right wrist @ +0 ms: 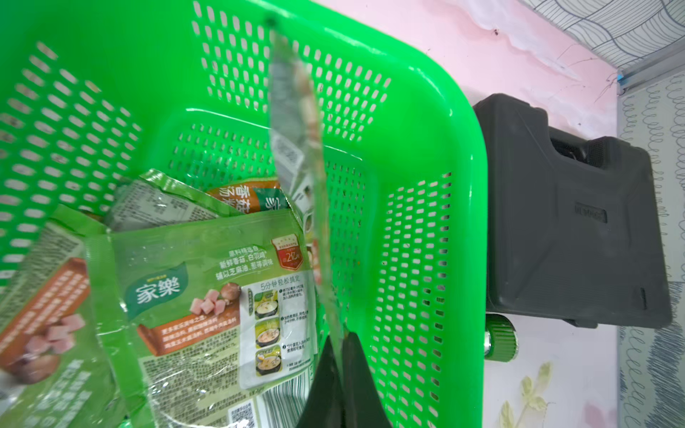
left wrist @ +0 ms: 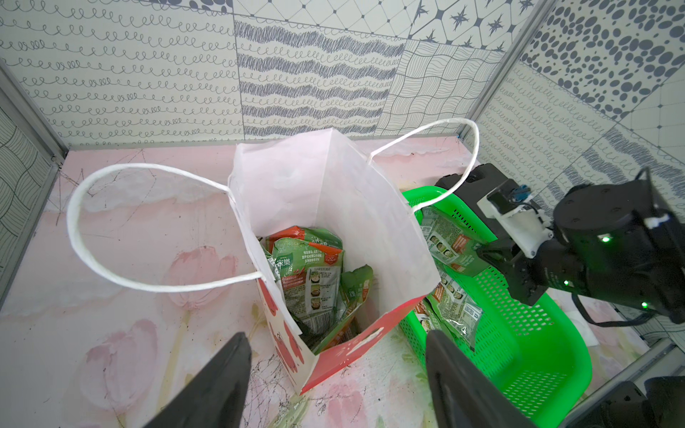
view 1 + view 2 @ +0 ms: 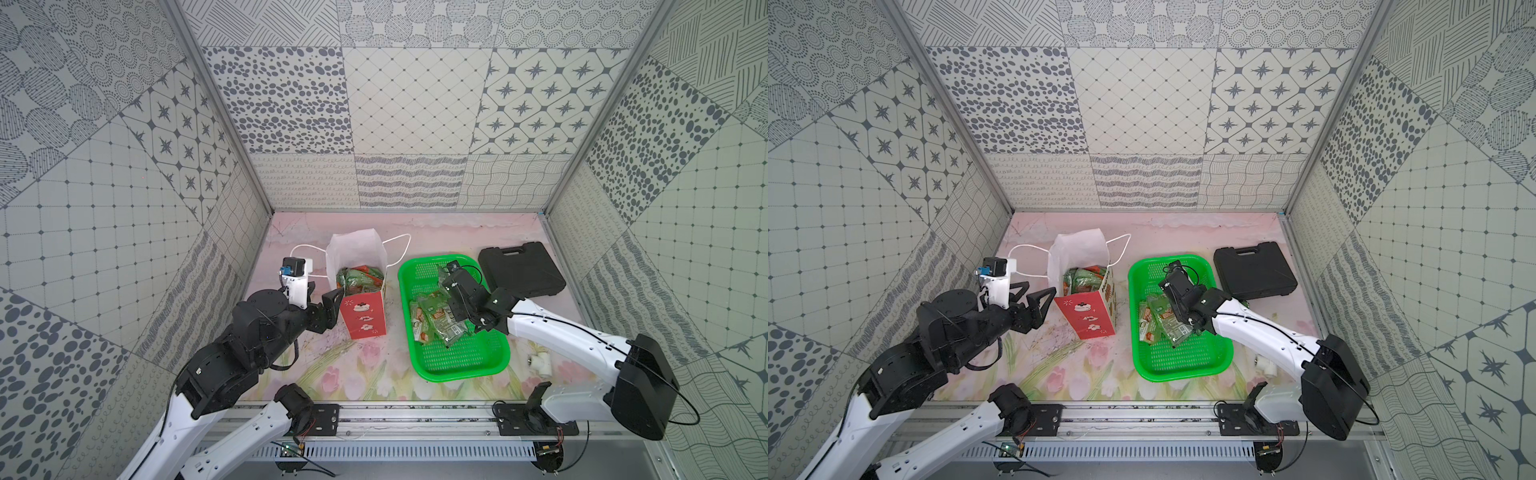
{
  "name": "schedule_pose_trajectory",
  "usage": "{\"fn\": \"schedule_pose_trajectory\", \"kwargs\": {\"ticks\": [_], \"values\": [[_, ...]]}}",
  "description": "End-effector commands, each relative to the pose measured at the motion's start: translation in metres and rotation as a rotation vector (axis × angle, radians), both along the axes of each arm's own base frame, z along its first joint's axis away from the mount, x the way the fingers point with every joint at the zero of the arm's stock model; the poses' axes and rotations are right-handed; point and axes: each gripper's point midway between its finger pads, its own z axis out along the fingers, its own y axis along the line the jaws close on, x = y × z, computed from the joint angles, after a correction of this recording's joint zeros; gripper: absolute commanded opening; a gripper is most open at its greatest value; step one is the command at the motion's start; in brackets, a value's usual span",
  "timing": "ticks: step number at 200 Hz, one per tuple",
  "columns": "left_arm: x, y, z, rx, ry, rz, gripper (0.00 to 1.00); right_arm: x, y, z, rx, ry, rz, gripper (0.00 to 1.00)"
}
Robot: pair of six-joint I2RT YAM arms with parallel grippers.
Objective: Place the condiment packets inside the bag
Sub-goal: Pick up the condiment packet from the storage box.
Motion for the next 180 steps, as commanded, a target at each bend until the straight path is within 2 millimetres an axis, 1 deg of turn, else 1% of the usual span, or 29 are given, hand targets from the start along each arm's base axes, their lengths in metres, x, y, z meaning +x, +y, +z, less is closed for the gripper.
{"fn": "schedule_pose_trajectory", "kwargs": {"ticks": [1,15,63,97,112,147,180], "values": [[0.004,-0.003,0.009,-0.014,-0.037,-0.007,0.77,0.005,0.009,0.036,0.113,-0.088,0.025,0.0],[0.004,-0.003,0.009,-0.016,-0.039,-0.006,0.77,0.004,0.012,0.055,0.16,-0.122,0.037,0.0],[0.003,-0.002,0.009,-0.017,-0.04,-0.004,0.77,-0.002,0.017,0.133,0.333,-0.243,0.07,0.0],[0.003,-0.002,0.009,-0.018,-0.043,-0.004,0.77,-0.001,0.003,0.179,0.364,-0.316,0.003,0.0],[0.003,-0.002,0.008,-0.019,-0.042,-0.005,0.77,-0.002,0.001,0.197,0.386,-0.331,-0.003,0.0],[0.003,-0.002,0.008,-0.016,-0.041,-0.006,0.77,-0.009,0.012,0.246,0.5,-0.365,0.059,0.0],[0.002,-0.002,0.008,-0.019,-0.042,-0.007,0.77,-0.012,0.025,0.285,0.581,-0.391,0.127,0.0]]}}
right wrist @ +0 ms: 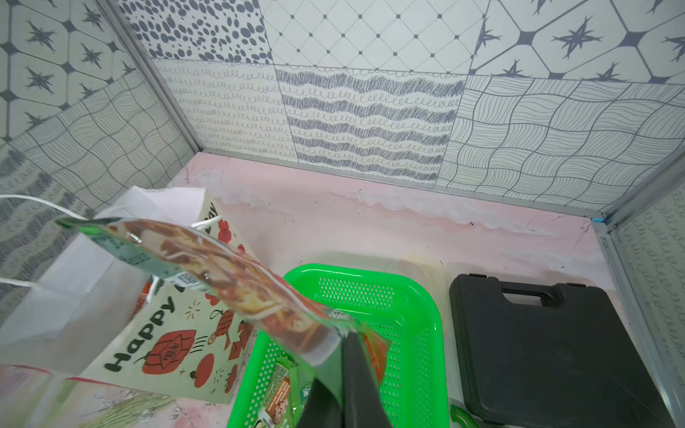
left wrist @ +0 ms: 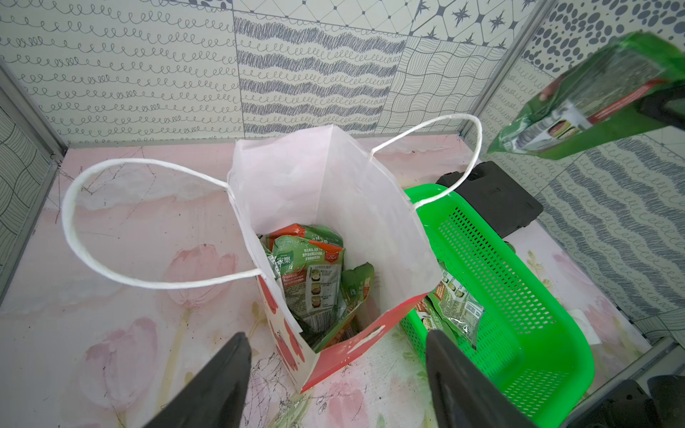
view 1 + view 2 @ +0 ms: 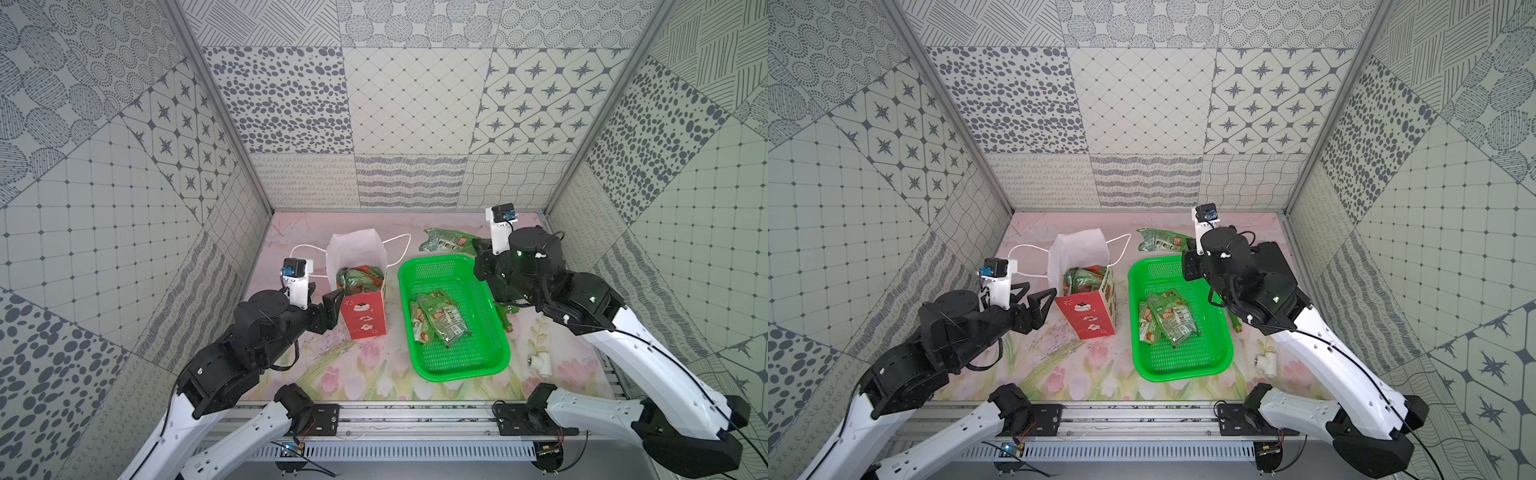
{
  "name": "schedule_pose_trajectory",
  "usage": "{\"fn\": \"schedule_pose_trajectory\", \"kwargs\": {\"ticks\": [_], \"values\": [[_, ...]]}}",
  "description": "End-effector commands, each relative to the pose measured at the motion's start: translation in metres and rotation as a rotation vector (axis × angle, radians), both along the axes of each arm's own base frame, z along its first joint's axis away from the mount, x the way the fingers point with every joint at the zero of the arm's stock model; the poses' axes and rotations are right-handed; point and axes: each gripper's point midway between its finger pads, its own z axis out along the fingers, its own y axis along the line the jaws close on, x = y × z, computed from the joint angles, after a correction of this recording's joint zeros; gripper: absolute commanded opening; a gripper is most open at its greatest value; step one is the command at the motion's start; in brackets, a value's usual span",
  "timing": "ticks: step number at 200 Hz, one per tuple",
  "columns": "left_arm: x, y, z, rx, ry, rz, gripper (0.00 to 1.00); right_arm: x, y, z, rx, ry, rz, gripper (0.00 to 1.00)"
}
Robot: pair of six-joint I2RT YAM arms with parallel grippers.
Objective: Place the condiment packets inside the bag
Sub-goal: Pick up the condiment packet from the storage box, then place the condiment packet in the paper bag.
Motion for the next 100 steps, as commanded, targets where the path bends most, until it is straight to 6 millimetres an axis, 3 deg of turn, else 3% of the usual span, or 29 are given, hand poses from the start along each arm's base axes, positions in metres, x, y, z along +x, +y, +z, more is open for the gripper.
{"fn": "schedule_pose_trajectory", "kwargs": {"ticks": [1,40,100], "values": [[0.002,-0.002,0.011,-0.022,-0.046,-0.007,0.77,-0.002,0.013,0.031,0.086,-0.035,0.061,0.0],[0.002,-0.001,0.012,-0.025,-0.052,-0.005,0.77,0.001,0.045,0.064,0.145,-0.074,0.179,0.0],[-0.002,0.005,0.013,-0.035,-0.074,0.011,0.77,0.004,0.114,0.084,0.179,-0.141,0.394,0.0]]}}
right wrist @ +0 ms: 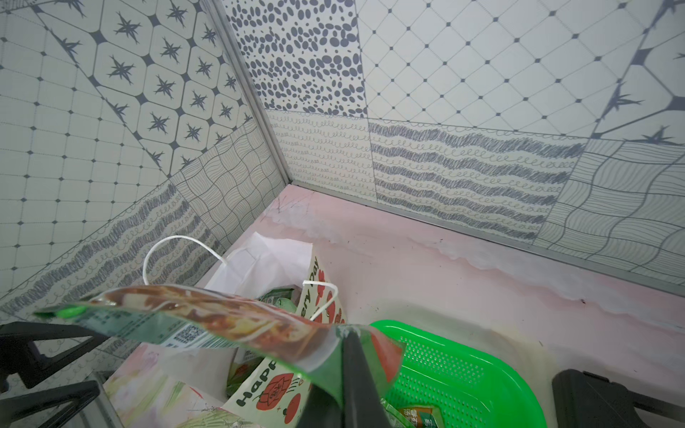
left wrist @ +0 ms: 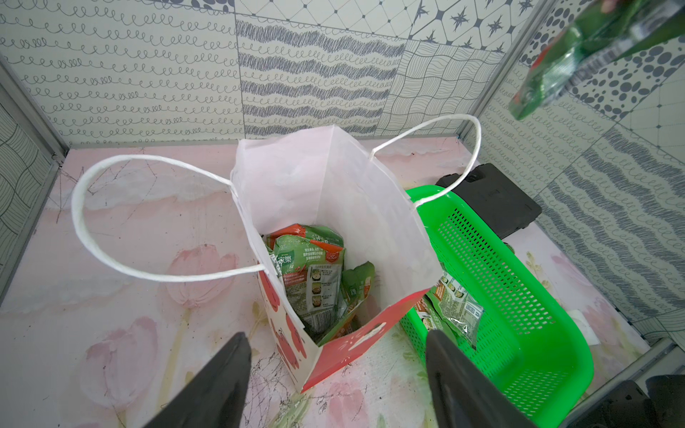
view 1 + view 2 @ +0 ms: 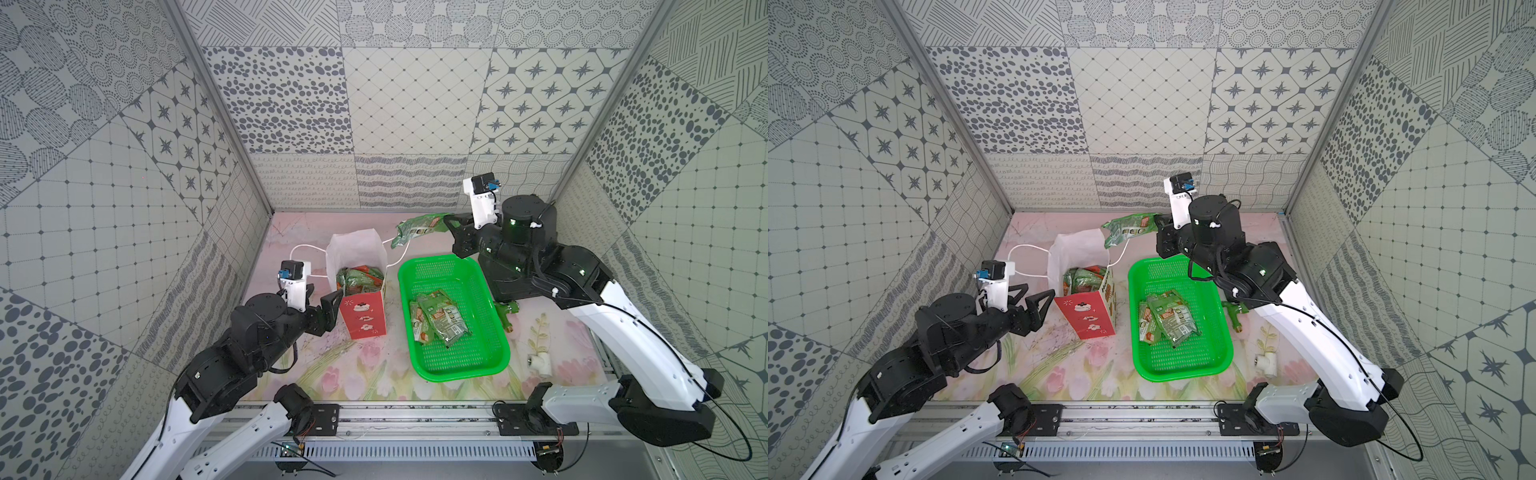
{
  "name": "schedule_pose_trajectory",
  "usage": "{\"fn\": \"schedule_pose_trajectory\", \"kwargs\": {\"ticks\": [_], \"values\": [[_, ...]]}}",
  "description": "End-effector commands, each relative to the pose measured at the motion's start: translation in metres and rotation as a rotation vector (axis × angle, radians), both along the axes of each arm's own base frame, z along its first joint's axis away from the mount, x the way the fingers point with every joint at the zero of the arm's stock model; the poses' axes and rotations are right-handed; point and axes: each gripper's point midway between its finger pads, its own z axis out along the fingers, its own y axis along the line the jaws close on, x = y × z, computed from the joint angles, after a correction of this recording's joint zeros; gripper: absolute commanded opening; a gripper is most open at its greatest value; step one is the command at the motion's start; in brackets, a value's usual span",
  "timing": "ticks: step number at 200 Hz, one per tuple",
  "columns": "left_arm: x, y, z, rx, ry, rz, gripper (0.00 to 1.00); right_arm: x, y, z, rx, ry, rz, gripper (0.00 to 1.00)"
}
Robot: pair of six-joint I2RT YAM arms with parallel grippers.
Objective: Place the condiment packets inside the bag
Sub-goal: Place the condiment packet in the paper bag.
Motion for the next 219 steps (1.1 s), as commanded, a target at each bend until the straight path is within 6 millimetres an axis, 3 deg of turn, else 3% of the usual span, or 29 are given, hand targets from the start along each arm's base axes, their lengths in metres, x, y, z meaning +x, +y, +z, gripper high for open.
{"fn": "schedule_pose_trajectory", "kwargs": {"ticks": [1,34,57,96,128,147,155,175,219], "values": [[0.002,0.002,0.014,-0.026,-0.063,0.009,0.77,-0.007,0.033,0.035,0.078,-0.106,0.131,0.0],[0.0,0.01,0.017,-0.039,-0.089,0.038,0.77,-0.007,0.077,0.034,0.043,-0.18,0.255,0.0],[-0.005,0.026,0.023,-0.064,-0.127,0.102,0.77,0.005,0.101,0.026,0.011,-0.195,0.291,0.0],[-0.018,0.051,0.033,-0.112,-0.207,0.185,0.76,0.023,0.135,-0.005,-0.06,-0.181,0.347,0.0],[-0.022,0.057,0.035,-0.124,-0.231,0.203,0.76,0.028,0.158,-0.037,-0.111,-0.153,0.422,0.0],[-0.021,0.054,0.034,-0.122,-0.225,0.193,0.76,0.028,0.163,-0.044,-0.121,-0.143,0.44,0.0],[-0.02,0.053,0.034,-0.121,-0.22,0.19,0.76,0.028,0.163,-0.044,-0.121,-0.142,0.441,0.19],[-0.017,0.048,0.031,-0.115,-0.204,0.174,0.76,0.026,0.159,-0.038,-0.114,-0.14,0.435,0.45],[-0.013,0.031,0.028,-0.116,-0.177,0.101,0.76,0.013,0.13,-0.019,-0.085,-0.136,0.382,0.5]]}}
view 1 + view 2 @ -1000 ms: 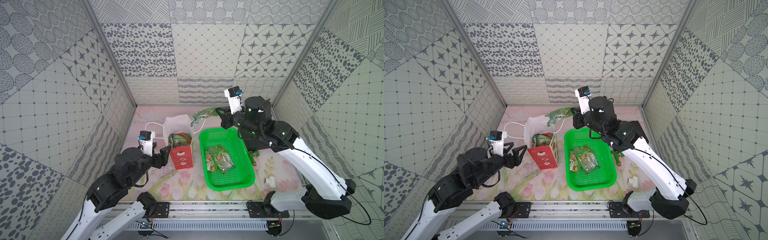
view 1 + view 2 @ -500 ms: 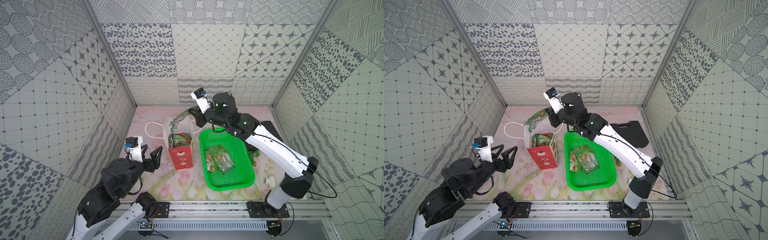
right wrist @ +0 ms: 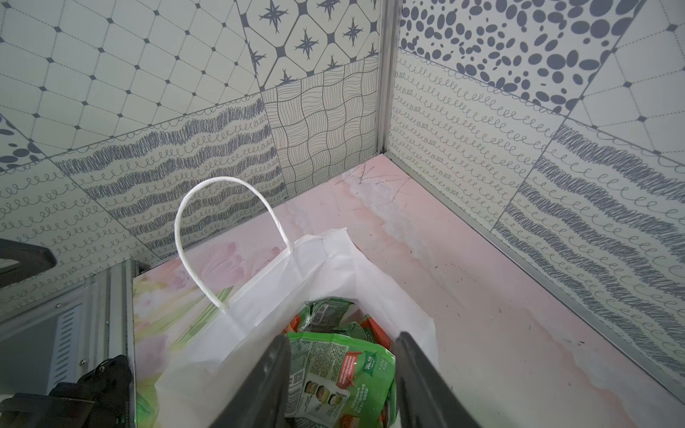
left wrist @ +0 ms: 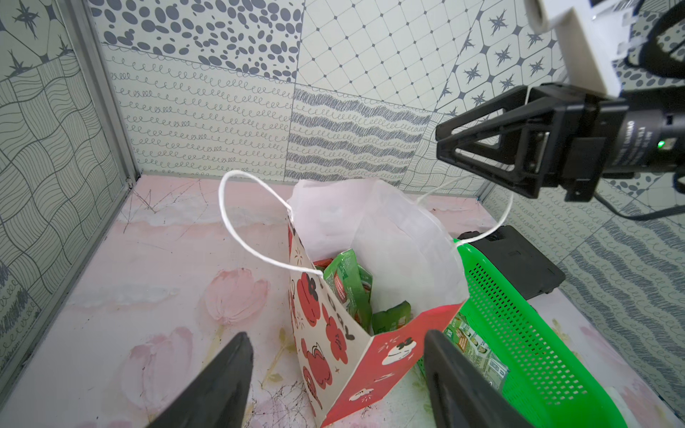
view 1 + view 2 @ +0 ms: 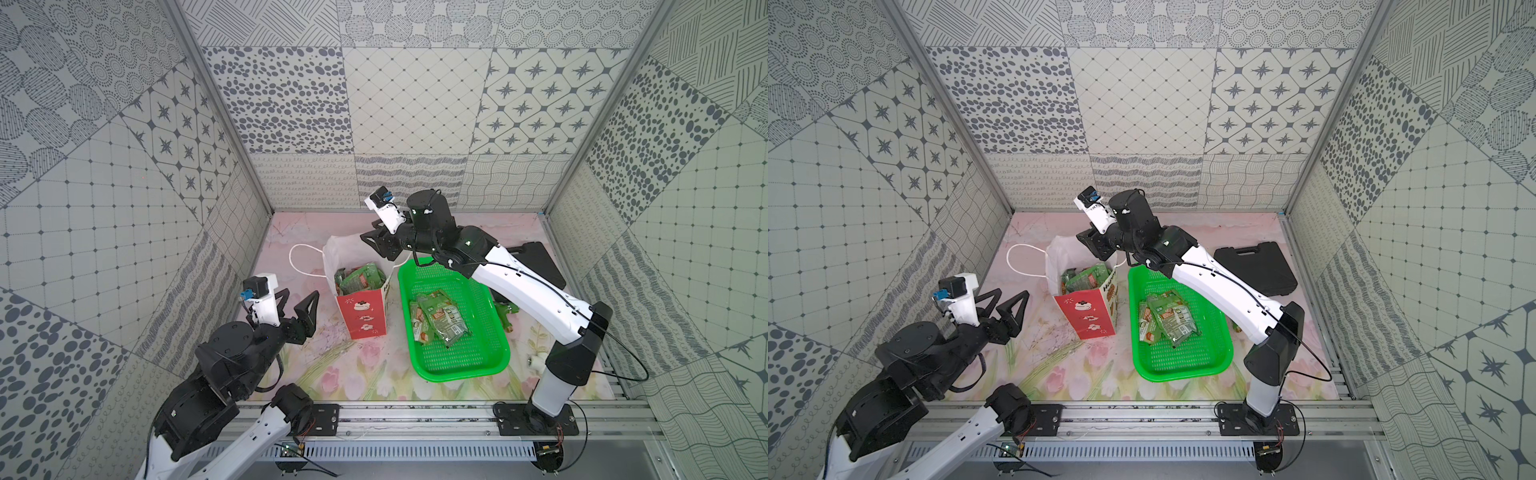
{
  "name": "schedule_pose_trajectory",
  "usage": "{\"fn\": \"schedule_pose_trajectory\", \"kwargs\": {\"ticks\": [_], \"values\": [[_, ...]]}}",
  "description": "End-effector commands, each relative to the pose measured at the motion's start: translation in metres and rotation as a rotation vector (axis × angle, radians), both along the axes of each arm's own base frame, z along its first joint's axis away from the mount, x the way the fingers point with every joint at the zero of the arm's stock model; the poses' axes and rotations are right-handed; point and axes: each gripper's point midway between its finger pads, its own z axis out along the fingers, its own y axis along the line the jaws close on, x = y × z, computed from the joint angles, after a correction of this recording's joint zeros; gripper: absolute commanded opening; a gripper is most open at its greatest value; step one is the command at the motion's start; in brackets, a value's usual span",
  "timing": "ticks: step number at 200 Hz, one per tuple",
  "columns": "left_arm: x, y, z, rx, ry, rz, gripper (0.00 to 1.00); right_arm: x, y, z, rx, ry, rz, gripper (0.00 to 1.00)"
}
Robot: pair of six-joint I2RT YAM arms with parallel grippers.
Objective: Place the condiment packets inside the bag
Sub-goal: Place the condiment packet in the paper bag, then pick up the condiment packet from the storage box.
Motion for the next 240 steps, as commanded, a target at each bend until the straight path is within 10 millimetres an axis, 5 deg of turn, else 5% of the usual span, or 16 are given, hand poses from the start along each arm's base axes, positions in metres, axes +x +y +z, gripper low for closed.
{"fn": "schedule_pose_trajectory", "kwargs": {"ticks": [1,87,153,240], "values": [[0.005,-0.013,0.013,-0.038,-0.031,-0.047,0.76,-0.015,-0.024,0.046,0.094,-0.05,-0.03,0.51],[0.008,-0.08,0.028,-0.123,0.101,-0.349,0.79,-0.042,-0.138,0.003,0.116,0.052,-0.301,0.76],[0.016,-0.128,0.036,-0.205,0.261,-0.515,0.87,-0.041,-0.251,-0.08,0.183,0.221,-0.62,0.91],[0.013,-0.21,0.018,0.023,0.344,-0.608,0.9,-0.045,-0.321,-0.177,0.151,0.351,-0.868,0.97]]}}
